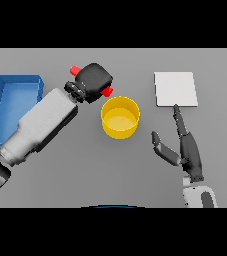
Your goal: Pick up the red beaker and tilt it to pour out 1 green nut into yellow bowl. Pick up the yellow bowl and place it on the metallic measuring scale.
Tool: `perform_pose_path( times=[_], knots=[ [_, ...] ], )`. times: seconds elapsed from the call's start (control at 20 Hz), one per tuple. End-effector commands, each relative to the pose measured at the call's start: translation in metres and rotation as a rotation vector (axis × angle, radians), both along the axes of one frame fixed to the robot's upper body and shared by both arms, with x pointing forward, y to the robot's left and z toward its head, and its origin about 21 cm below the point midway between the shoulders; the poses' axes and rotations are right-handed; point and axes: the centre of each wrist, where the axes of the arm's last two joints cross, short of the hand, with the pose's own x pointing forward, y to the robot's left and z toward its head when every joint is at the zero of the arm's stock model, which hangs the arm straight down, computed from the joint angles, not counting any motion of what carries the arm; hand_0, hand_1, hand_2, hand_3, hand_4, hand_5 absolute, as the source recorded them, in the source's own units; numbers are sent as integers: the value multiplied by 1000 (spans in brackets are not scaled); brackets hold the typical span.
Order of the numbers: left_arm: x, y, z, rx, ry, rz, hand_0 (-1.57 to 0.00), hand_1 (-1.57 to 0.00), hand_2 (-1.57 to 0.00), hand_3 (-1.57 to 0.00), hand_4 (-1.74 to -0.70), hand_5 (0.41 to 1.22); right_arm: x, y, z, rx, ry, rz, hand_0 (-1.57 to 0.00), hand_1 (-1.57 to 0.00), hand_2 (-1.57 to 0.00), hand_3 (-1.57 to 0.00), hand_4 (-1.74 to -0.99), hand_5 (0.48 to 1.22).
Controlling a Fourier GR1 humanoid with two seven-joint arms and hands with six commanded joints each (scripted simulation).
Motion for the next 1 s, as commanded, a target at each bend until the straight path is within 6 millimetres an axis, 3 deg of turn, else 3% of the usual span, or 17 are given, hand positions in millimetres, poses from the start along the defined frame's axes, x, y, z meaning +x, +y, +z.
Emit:
perform_pose_path(
  times=[0.0, 0.35, 0.85, 0.95],
  knots=[
    [1, -5, 1, 50, 0, -17, -1571, -1571, -1571, -1570, -1637, 1215, 0, -2, -2, 4, -4, 3, 1, 1, 1, 1, -1057, 674],
    [8, -23, 4, 382, -102, -87, -1571, -1571, -1571, -1571, -1718, 1220, 3, 3, 0, -7, -8, 20, 1, 1, 1, 1, -1063, 694],
    [-6, -51, -12, 559, -266, -207, -1571, -1571, -1571, -1571, -1736, 1221, 0, 2, -5, 6, -9, 10, 1, 1, 1, 1, -1065, 684],
    [-6, -57, -6, 636, -284, -232, -1571, -1571, -1571, -1571, -1735, 1221, 2, 1, -6, -6, -6, 1, 1, 1, 1, 1, -1082, 677]
  ],
)
